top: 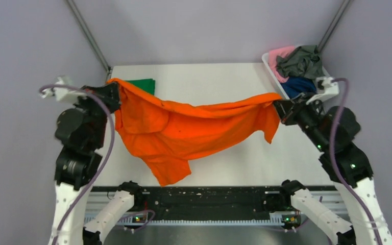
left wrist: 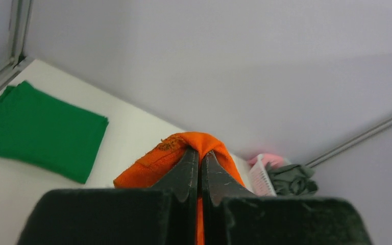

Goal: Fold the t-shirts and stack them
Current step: Flatten out the tshirt

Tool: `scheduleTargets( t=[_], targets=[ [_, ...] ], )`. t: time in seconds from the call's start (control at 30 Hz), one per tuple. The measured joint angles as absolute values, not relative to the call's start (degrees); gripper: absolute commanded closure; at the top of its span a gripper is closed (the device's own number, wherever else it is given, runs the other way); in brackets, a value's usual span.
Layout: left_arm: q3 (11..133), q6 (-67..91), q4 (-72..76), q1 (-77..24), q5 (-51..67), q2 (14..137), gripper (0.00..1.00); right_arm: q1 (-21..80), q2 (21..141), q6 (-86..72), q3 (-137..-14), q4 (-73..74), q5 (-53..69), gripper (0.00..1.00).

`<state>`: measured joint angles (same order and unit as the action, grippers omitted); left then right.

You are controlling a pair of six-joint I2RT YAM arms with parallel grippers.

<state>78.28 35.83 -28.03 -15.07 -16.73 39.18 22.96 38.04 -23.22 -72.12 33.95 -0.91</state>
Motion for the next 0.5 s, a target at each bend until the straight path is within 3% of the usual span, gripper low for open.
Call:
scheduleTargets(
  t=[0.13,0.2,0.37,0.43,0.5],
  targets=[
    [71.7,36.3,-25.7,-15.0,-19.4,49.9,0.99,22.8,44.2,-25.2,-62.2,32.9,-2.4,0.97],
    [68.8,37.5,-25.1,-14.4,-20.6,58.5,0.82,22.5,50.7,-26.2,-57.1,30.7,-3.1,0.83],
    [64.5,39.8,-22.6,-12.8,-19.8,81.0,0.79,19.3,71.5,-27.1,-47.8,23.0,-1.7,0.83],
    [64.1,39.9,-21.8,-12.5,-19.1,87.2,0.72,16.7,79.5,-27.1,-47.7,19.6,-0.1,0.68],
    [65.2,39.8,-20.8,-12.1,-18.1,92.6,0.53,14.0,86.7,-27.2,-50.0,17.0,0.8,0.57]
  ],
)
